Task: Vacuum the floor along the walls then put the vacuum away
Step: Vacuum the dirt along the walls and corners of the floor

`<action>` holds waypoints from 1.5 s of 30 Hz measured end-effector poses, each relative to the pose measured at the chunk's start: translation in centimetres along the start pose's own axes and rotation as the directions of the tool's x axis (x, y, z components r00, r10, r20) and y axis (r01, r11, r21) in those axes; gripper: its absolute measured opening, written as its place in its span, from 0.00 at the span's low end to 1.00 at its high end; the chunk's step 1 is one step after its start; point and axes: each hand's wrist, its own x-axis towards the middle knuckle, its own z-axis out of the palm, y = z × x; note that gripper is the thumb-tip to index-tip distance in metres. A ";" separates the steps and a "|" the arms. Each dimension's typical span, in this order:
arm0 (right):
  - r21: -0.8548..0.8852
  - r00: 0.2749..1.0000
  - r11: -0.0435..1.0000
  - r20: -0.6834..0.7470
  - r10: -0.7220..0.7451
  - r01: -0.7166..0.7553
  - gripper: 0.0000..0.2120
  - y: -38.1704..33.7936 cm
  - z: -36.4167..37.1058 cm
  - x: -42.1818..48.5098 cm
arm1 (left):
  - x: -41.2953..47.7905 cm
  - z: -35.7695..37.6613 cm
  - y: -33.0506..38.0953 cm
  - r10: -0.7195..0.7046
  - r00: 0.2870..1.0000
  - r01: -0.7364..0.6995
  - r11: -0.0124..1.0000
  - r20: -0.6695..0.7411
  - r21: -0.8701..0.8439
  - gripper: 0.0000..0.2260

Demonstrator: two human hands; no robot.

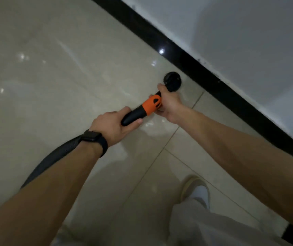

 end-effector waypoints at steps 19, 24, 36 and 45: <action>-0.124 0.928 0.944 -0.180 -0.326 0.307 0.16 -9.5 -3.5 -56.6 | -33.6 -30.1 23.7 -0.106 0.972 0.142 0.977 0.211 -0.160 0.11; 0.065 0.813 0.856 -0.357 -0.460 0.513 0.16 -17.4 -9.1 -69.7 | -36.3 -38.9 32.1 0.077 0.990 -0.056 0.984 0.116 -0.168 0.14; 0.551 0.727 0.480 -0.579 -0.369 0.683 0.08 -19.9 -25.2 -90.5 | -41.6 -48.7 50.8 0.635 0.772 -0.633 0.762 0.032 0.137 0.21; 0.848 0.827 0.023 -0.510 -0.237 0.530 0.12 -13.7 -37.4 -93.9 | -43.9 -45.8 60.4 0.761 0.623 -0.768 0.551 0.181 0.326 0.19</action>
